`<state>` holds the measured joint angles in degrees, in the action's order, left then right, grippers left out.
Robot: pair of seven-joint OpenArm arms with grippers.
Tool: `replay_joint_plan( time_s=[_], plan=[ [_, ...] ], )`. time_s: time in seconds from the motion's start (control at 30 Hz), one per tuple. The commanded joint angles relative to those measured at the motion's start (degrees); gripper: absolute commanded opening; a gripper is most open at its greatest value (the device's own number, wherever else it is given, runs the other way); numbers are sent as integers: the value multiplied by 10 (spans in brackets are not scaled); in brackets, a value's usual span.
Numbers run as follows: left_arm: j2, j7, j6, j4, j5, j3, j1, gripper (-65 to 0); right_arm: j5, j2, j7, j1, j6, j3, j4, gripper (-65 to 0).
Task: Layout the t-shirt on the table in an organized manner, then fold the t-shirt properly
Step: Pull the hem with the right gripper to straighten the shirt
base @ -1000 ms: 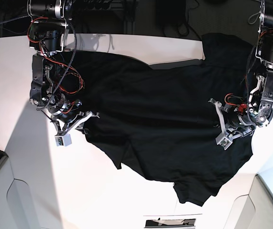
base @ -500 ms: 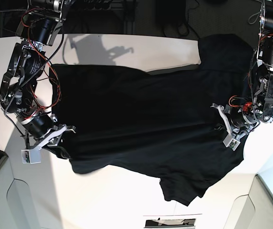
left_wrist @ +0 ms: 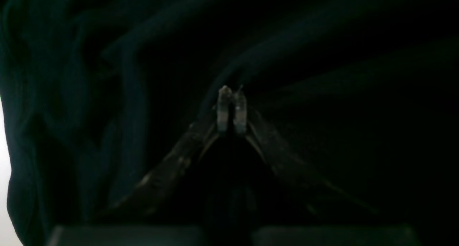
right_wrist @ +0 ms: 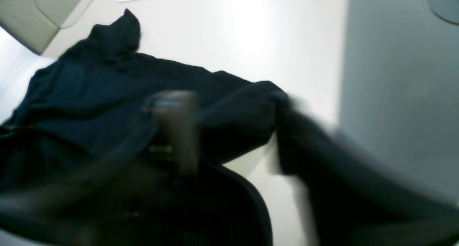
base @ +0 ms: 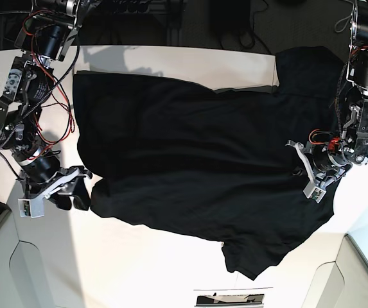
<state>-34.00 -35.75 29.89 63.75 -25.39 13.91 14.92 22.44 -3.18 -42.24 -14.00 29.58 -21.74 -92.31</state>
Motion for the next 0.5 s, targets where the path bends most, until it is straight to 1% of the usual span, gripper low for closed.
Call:
replay_joint_plan(
  time_s=[0.0, 0.03, 0.1, 0.2, 0.3, 0.4, 0.43, 0.47],
  plan=[
    [-11, -39, -11, -4, 26, 0, 0, -650, -4, -5, 17, -12, 2, 0, 0, -637],
    [-12, -39, -11, -4, 26, 0, 0, -650, -19, -5, 24, -12, 2, 0, 9, -650],
    [-17, -38, -11, -3, 25, 0, 0, -650, -40, -7, 63, -12, 2, 0, 41, -650],
    [-25, -35, 9, 15, 6, 0, 0, -650, -57, -19, 97, -12, 2, 1, 106, -650],
    [-30, -35, 10, 49, -9, 0, 0, -650, -53, -38, 128, -12, 2, 1, 170, -650],
    [-31, -40, 10, 92, -19, 0, 0, -650, -33, -43, 151, -12, 2, 1, 203, -650],
    [-31, -45, 10, 105, -21, 0, 0, -633, -24, -42, 157, -12, 2, 1, 206, -639],
    [-31, -50, 10, 115, -24, 0, 0, -583, -16, -42, 160, -12, 2, 1, 207, -529]
  ],
)
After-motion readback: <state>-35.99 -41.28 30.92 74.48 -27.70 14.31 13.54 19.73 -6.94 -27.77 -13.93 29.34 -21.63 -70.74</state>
